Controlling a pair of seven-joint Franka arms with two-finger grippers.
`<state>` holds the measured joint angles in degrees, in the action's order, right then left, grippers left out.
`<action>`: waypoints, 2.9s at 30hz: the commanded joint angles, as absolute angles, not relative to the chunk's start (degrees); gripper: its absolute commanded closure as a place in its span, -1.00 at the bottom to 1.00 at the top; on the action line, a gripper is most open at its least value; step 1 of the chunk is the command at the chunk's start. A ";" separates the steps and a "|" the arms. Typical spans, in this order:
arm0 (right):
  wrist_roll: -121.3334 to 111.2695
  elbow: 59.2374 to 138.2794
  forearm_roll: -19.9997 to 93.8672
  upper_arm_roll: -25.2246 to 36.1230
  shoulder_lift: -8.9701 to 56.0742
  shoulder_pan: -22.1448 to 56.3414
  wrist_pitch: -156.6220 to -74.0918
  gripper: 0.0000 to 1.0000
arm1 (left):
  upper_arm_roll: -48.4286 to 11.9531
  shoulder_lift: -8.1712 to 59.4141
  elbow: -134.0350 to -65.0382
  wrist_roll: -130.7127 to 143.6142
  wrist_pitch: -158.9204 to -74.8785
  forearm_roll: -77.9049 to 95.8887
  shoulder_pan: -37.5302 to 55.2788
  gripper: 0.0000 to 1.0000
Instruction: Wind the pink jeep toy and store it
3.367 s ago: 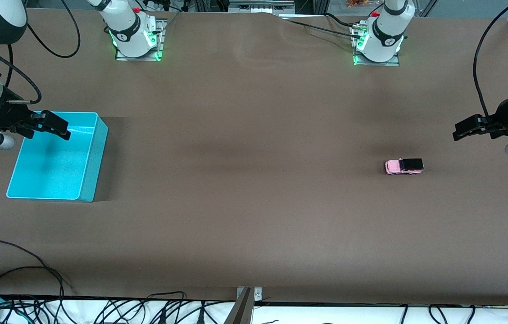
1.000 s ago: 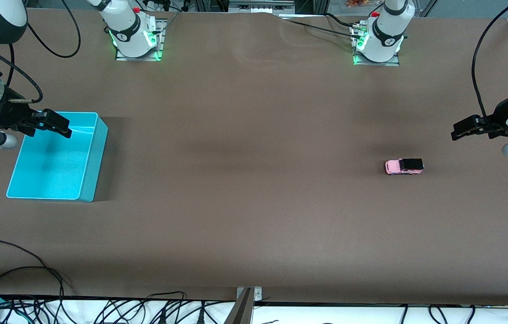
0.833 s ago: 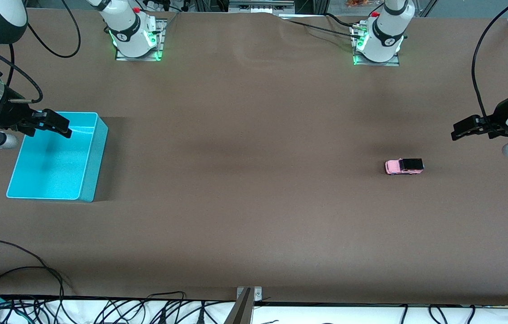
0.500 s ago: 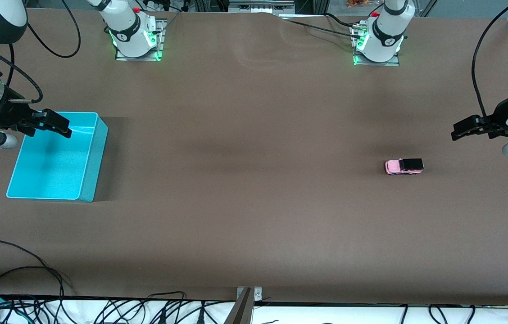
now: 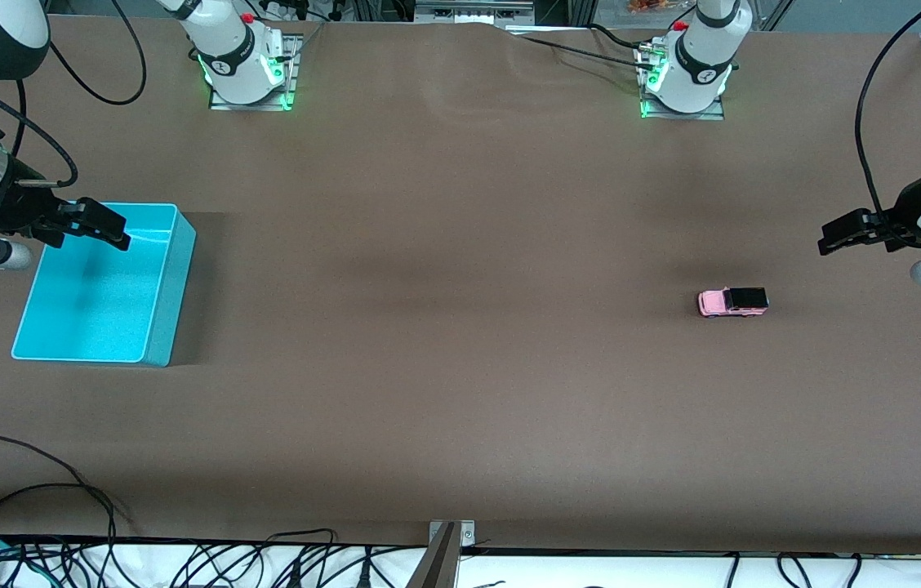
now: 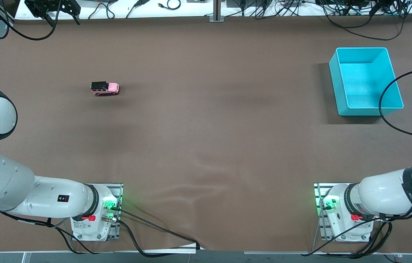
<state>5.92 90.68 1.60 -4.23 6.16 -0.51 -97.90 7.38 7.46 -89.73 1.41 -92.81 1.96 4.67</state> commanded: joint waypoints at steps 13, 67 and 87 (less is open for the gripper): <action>5.19 90.09 0.88 -4.22 5.89 -0.35 -97.03 -1.00 | 7.73 7.99 -89.03 0.79 -92.99 3.16 4.22 -1.00; 5.19 90.09 0.88 -4.22 5.89 -0.35 -97.03 -1.00 | 7.73 21.36 -112.76 79.72 -126.82 3.78 1.49 -1.00; 5.27 90.09 0.88 -4.22 5.80 -0.35 -97.03 -1.00 | 7.56 21.53 -123.84 79.89 -141.86 10.20 2.20 -1.00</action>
